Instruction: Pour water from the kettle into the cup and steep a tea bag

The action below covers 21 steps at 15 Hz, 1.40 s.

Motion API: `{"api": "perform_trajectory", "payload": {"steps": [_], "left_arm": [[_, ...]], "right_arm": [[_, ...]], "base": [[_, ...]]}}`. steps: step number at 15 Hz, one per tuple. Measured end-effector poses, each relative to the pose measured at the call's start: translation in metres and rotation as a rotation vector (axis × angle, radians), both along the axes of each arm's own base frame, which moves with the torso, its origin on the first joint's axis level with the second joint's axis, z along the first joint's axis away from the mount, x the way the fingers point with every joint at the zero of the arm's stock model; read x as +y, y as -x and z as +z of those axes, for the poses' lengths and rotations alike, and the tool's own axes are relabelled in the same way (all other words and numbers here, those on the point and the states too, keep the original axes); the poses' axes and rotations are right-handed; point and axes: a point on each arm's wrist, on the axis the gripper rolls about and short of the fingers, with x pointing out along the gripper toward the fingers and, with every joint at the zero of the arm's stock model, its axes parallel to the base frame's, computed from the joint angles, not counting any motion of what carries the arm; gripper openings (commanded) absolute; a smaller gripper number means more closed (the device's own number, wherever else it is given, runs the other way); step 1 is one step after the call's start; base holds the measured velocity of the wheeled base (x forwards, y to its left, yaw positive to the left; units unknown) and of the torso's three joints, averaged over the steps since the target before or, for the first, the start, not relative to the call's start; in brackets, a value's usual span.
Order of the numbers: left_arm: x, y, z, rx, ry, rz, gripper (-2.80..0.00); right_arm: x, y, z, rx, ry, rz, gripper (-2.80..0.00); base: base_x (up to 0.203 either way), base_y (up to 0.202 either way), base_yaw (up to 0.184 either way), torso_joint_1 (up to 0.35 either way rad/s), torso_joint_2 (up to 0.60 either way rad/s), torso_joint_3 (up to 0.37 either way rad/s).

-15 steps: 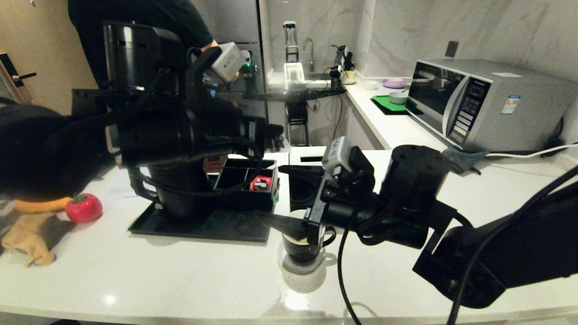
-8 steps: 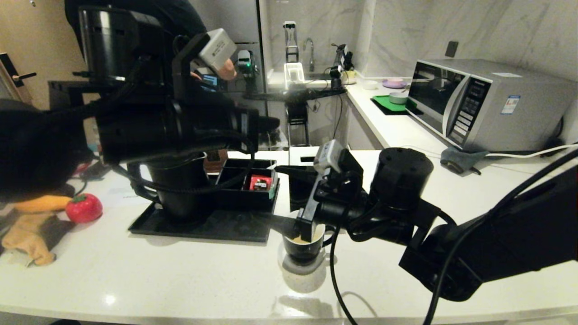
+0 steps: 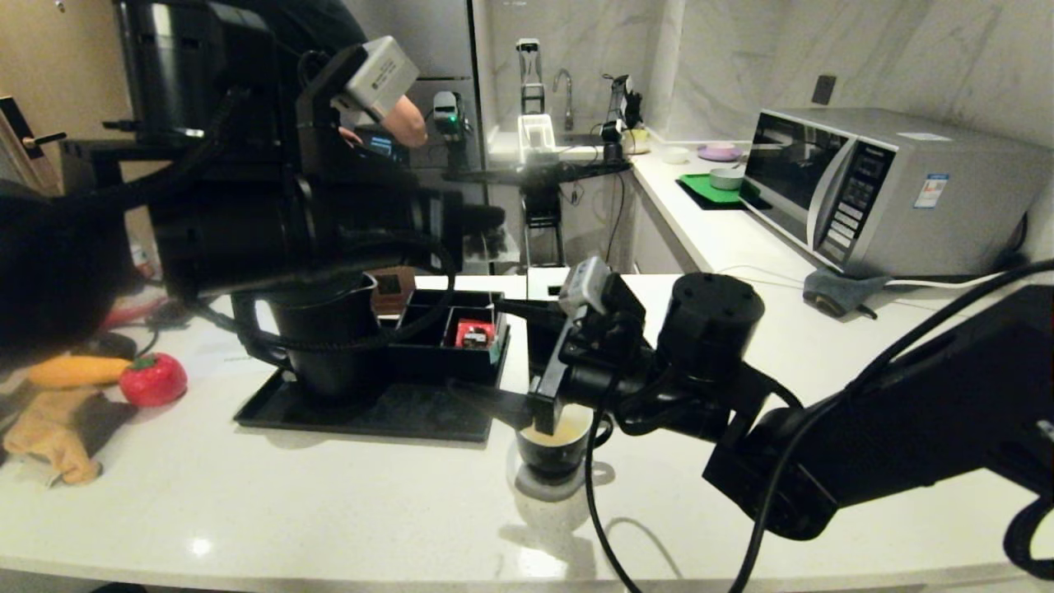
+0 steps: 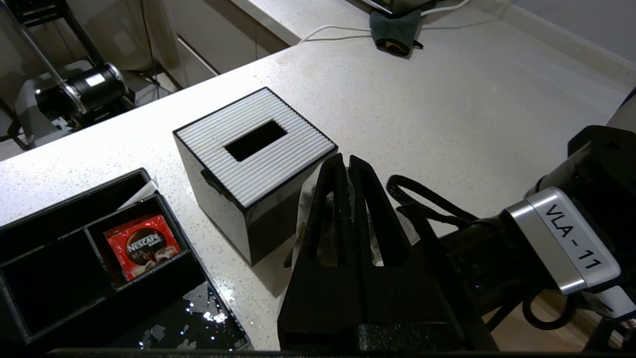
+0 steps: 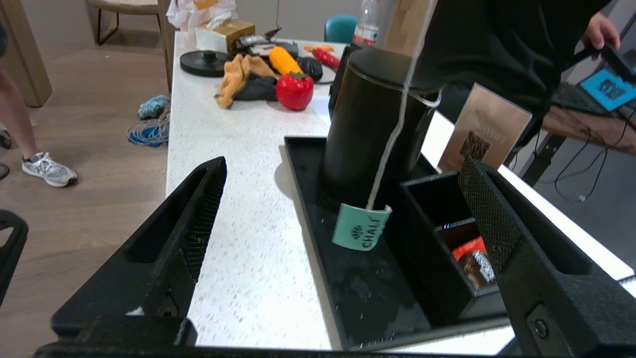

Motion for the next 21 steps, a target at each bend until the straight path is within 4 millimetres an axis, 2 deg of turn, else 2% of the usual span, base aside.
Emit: {"api": "perform_trajectory", "payload": {"steps": [13, 14, 21], "left_arm": [[-0.0025, 0.0003, -0.001, 0.002, -0.001, -0.007, -2.8], [-0.0026, 0.0003, -0.001, 0.002, -0.001, -0.008, -2.8], [-0.0037, 0.0008, -0.0008, 0.001, -0.001, -0.012, -2.8]], "right_arm": [[0.0049, -0.0016, -0.0017, -0.009, -0.003, 0.02, 0.0], [0.0051, -0.0015, -0.0019, -0.009, -0.003, 0.02, -2.8], [0.0056, -0.0011, -0.0027, -0.007, -0.002, 0.021, -2.8]], "base": [[0.0, 0.0, 0.0, 0.0, 0.0, 0.0], [0.0, 0.0, 0.0, 0.0, 0.0, 0.0], [0.0, 0.0, 0.0, 0.0, 0.0, 0.0]]}}
